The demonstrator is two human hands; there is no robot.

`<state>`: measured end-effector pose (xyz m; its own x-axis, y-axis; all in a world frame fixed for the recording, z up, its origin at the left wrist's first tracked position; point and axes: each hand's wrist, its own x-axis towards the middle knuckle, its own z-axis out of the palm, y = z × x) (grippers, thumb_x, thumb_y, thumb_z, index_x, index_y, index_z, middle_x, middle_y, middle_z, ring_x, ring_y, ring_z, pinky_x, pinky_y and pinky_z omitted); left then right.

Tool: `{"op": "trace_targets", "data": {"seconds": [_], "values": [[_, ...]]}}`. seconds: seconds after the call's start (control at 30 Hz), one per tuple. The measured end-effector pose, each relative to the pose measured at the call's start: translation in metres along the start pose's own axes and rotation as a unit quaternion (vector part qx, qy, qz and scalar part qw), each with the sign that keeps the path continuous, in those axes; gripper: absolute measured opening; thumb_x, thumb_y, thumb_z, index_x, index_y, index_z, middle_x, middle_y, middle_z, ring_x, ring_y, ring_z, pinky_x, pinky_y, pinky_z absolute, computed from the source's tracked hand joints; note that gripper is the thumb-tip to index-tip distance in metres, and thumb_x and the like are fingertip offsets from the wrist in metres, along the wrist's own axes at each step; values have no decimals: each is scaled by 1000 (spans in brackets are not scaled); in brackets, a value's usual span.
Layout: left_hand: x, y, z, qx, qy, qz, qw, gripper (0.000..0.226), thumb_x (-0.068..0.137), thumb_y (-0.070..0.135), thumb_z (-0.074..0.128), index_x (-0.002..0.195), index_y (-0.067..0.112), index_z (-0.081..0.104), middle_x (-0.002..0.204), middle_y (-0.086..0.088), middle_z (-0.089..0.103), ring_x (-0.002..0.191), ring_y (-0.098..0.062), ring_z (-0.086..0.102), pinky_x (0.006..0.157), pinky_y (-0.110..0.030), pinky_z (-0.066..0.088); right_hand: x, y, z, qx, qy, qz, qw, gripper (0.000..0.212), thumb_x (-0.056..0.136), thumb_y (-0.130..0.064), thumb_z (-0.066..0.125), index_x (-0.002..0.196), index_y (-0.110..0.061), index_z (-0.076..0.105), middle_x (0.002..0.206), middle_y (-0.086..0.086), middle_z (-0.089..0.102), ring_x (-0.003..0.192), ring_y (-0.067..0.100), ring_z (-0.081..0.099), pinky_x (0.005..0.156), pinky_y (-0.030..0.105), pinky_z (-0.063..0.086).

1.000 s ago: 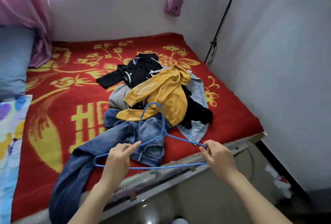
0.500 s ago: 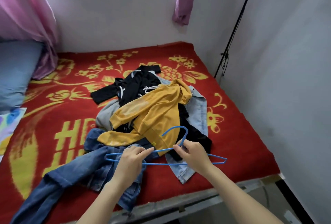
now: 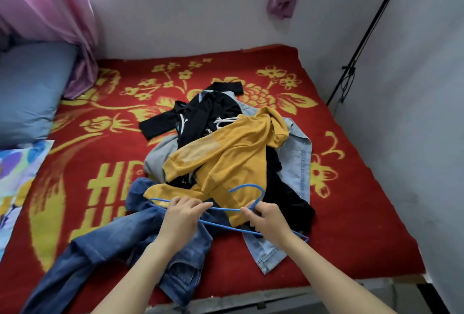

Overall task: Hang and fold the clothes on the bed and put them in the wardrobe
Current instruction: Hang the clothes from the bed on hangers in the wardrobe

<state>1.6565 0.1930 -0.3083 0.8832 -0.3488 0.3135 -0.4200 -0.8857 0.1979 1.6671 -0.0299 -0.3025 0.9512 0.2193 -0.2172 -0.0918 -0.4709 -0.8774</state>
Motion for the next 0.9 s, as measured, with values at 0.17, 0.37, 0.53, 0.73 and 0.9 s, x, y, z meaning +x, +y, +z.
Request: {"op": "trace_targets", "data": {"seconds": [0.17,0.37,0.53,0.73,0.9], "values": [[41,-17,16,-15,16,6,1000,33,53,2,67,77,23,76,73,9,69,67,-17,66,75,-29,34,26,-6,-7,4,-1,41,999,32,91,-15,59,61,-21,54,49,-10,44,45,1,41,53,16,35],[74,-18,37,-4,-44,-44,998,62,48,9,90,107,14,71,107,-15,67,95,-32,63,68,-41,54,48,20,-32,-22,73,96,992,36,92,-11,57,56,-17,51,37,-8,45,37,2,44,50,17,35],[91,-21,65,1,-141,-89,986,68,60,16,86,124,12,61,124,-22,57,107,-39,59,75,-49,54,73,67,-79,-1,156,220,963,33,93,-11,54,60,-6,53,42,0,49,27,3,40,36,14,31],[118,-34,111,32,-274,-170,946,62,97,38,37,150,29,7,157,-5,4,141,-23,11,110,-39,25,122,106,-124,127,193,289,929,21,93,-8,53,75,-12,43,54,8,48,26,4,41,29,13,24],[155,-37,151,59,-338,-183,921,62,98,40,35,150,28,4,157,-5,2,141,-24,11,109,-37,26,188,132,-152,177,213,314,908,24,90,-4,57,88,-14,35,62,10,48,29,6,44,31,16,32]]}}
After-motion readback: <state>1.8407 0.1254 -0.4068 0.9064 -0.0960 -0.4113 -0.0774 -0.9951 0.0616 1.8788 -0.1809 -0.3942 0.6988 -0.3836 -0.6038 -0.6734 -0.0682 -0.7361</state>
